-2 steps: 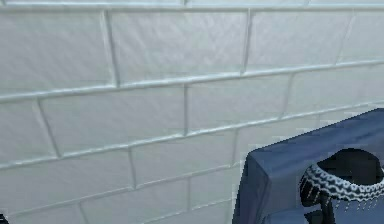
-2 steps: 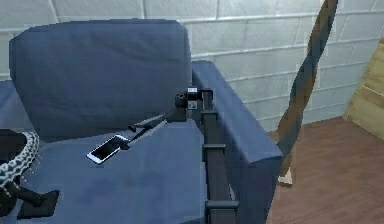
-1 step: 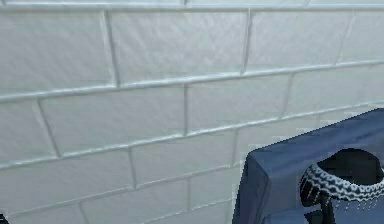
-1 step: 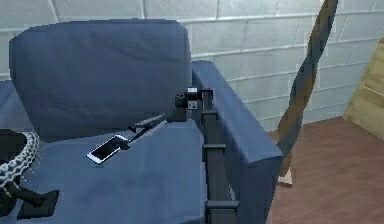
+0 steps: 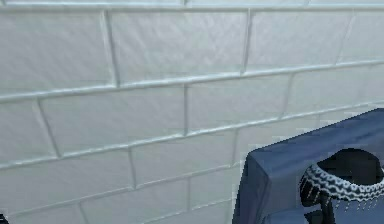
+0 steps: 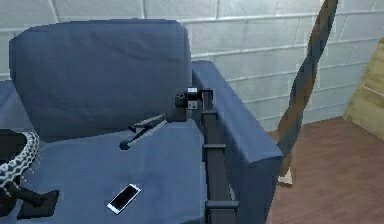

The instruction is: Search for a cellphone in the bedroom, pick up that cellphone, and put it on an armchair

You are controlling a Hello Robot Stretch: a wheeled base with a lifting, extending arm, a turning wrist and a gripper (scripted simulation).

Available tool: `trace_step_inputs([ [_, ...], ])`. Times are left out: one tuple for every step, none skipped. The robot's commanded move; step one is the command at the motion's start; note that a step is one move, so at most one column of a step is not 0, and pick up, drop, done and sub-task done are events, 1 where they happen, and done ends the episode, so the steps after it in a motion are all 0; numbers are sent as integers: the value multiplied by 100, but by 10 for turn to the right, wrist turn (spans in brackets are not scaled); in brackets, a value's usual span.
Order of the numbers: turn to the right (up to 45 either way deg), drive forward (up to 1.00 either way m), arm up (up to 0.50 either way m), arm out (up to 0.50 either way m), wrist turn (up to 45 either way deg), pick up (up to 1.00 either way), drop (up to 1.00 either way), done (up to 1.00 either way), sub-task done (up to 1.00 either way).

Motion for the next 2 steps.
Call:
trace_step_inputs([
  [0, 0, 10, 0, 0, 0, 0, 0, 0],
  [0, 0, 0, -8, 0, 0, 0, 0, 0],
])
